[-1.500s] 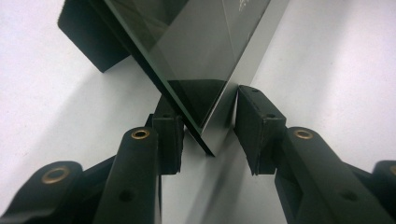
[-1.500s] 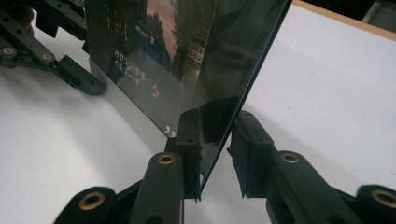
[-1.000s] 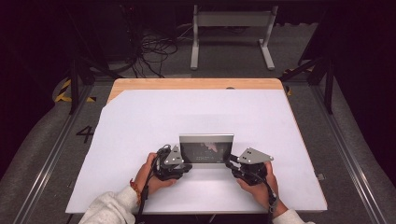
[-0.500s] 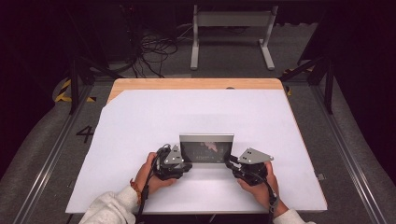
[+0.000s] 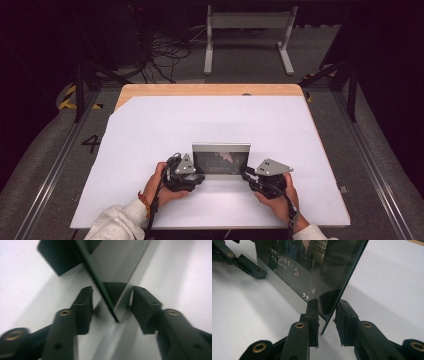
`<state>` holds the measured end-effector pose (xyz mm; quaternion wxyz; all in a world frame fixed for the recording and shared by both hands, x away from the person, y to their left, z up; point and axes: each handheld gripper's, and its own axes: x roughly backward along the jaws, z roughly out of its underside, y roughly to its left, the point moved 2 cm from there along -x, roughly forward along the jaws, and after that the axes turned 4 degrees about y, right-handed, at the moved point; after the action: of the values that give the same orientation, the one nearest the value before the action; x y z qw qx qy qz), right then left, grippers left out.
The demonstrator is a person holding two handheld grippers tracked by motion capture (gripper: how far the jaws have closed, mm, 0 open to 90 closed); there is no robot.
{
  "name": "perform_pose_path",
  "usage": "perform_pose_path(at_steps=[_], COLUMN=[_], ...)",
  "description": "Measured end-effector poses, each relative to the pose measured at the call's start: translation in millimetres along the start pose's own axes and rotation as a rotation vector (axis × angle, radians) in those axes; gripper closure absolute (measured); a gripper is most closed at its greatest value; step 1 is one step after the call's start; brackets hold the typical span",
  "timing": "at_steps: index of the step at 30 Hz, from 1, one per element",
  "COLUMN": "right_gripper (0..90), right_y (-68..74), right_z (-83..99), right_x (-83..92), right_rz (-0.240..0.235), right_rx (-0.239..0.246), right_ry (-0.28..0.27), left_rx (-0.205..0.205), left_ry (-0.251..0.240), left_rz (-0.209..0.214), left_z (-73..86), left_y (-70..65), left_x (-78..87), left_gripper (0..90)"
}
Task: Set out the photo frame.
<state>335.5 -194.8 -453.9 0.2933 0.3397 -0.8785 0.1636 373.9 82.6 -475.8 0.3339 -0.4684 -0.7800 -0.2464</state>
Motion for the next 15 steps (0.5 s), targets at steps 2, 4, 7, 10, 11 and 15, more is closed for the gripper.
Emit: perform_pose_path(at_steps=[2, 4, 7, 10, 11, 15], right_gripper=[73.4, 72.8, 71.1, 68.7, 67.7, 65.6], right_y=[-0.5, -0.2, 0.2, -0.8, -1.2, -2.0], right_z=[0.0, -0.2, -1.9, -3.9, -4.2, -5.1], right_x=[1.0, 2.0, 4.7, 8.7, 9.7, 13.0], right_rz=[-0.002, 0.004, 0.011, 0.015, 0.015, 0.017], right_rx=[0.003, 0.014, 0.030, 0.044, 0.048, 0.056], right_ry=[-0.002, 0.000, 0.001, -0.004, -0.003, -0.001], left_rx=[0.009, 0.018, 0.027, 0.016, 0.016, 0.002], left_ry=[0.001, -0.003, -0.008, -0.013, -0.017, -0.022], left_rz=[-0.003, -0.012, -0.027, -0.044, -0.052, -0.056], left_z=[1.6, 3.3, 4.8, 4.2, 3.9, 3.2], left_y=[2.3, 4.1, 5.7, 4.9, 4.6, 2.9], left_x=[2.2, 5.1, 8.9, 12.0, 12.7, 14.8], left_gripper=[45.1, 43.5, 38.7, 34.0, 31.3, 28.3])
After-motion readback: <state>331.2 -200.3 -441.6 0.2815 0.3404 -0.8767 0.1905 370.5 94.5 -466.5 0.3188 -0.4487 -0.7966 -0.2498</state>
